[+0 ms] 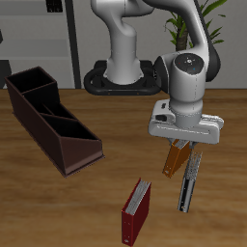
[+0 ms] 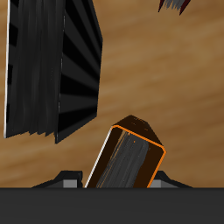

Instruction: Place the orange book into the right desk caddy's left compartment

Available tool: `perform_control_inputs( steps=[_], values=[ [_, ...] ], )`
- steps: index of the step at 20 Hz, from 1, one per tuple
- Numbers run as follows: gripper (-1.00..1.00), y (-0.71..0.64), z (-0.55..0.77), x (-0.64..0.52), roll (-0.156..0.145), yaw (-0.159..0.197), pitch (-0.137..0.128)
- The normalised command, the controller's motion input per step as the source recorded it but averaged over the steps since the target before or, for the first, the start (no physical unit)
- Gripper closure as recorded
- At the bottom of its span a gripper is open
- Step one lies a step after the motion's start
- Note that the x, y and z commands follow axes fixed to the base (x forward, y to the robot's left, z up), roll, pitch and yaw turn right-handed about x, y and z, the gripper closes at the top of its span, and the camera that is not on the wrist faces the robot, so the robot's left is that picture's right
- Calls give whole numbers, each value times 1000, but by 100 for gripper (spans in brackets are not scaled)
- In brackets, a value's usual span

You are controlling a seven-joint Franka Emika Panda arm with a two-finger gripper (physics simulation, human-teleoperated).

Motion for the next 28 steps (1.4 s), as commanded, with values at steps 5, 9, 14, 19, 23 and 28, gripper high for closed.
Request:
perform_control_inputs(
  steps=[5,9,14,19,23,28],
  values=[
    [100,-127,146,-28,-7,-17,-14],
    [100,-96,189,-15,-5,7,-23],
    [100,-135,180,-49,-22,35,-31],
    [100,-226,249,-58,-36,63,-44],
    [100,-299,292,-92,-35,64,-42],
    [100,-258,234,-107,-35,107,-35]
  ],
)
